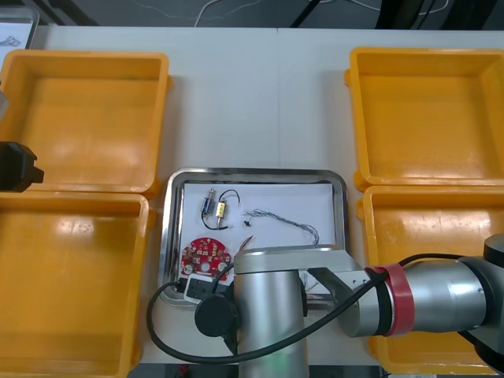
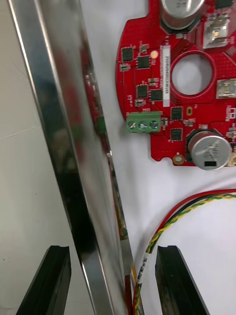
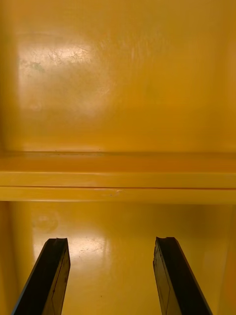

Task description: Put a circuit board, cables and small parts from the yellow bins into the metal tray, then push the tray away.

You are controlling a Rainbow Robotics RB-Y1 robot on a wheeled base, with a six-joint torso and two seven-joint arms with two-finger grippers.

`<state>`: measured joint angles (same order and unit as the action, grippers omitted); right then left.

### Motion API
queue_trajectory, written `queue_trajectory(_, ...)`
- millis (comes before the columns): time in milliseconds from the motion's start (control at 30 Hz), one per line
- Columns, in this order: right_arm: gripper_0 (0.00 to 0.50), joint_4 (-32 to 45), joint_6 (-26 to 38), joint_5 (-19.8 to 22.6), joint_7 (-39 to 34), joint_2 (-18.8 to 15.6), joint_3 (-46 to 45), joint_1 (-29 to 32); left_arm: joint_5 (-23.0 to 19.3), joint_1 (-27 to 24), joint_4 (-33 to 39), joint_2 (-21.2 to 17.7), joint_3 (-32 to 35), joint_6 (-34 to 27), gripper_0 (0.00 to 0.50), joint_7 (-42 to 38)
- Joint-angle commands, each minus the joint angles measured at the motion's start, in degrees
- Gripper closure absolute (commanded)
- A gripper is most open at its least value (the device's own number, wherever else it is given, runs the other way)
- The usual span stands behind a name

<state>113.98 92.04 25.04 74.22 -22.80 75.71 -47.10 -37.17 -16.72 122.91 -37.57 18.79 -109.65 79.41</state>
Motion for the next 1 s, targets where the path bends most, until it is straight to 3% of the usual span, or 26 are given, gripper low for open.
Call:
queue_trajectory(33, 0.0, 0.37, -0.64, -1.22, 3.57, 1.71, 1.98, -1.68, -0.97, 1.25, 0.4, -1.54, 1.16, -0.3, 0.0, 2.86)
queue_trajectory(200, 0.001, 0.37, -0.64, -1.22, 4.27, 1.71, 1.98, -1.68, -1.06, 1.25, 0.4, -1.54, 1.16, -0.3, 0.0, 2.42)
queue_trajectory(267, 0.03, 0.37, -0.64, -1.31, 4.45, 1.54, 1.98, -1.68, -1.06, 1.25, 0.4, -1.54, 1.16, -0.3, 0.0, 2.33)
queue_trajectory(300, 0.071, 0.37, -0.72, -1.22, 4.71, 1.54, 1.98, -1.68, -0.97, 1.25, 0.4, -1.54, 1.16, -0.3, 0.0, 2.24)
queue_trajectory(367, 0.227, 0.37, -0.81, -1.31, 4.8, 1.36, 1.98, -1.68, -0.97, 1.25, 0.4, -1.54, 1.16, -0.3, 0.0, 2.15)
queue_trajectory(400, 0.364, 0.37, -0.99, -1.31, 4.8, 1.27, 1.98, -1.68, -0.88, 1.25, 0.4, -1.54, 1.16, -0.3, 0.0, 2.15)
queue_trajectory(433, 0.414, 0.37, -1.16, -1.31, 4.89, 1.1, 1.98, -1.68, -0.88, 1.25, 0.4, -1.54, 1.16, -0.3, 0.0, 2.15)
queue_trajectory(533, 0.472, 0.37, -1.78, -1.31, 5.06, 0.48, 1.98, -1.86, -0.88, 1.25, 0.4, -1.54, 1.16, -0.3, 0.0, 2.15)
queue_trajectory(633, 0.5, 0.37, -2.04, -1.31, 5.06, -0.13, 1.98, -2.39, -0.88, 1.25, 0.4, -1.54, 1.16, -0.3, 0.0, 2.15)
queue_trajectory(1000, 0.5, 0.37, -2.48, -1.66, 4.71, -2.33, 1.81, -7.4, -0.88, 1.25, 0.4, -1.54, 1.16, -0.3, 0.0, 2.15)
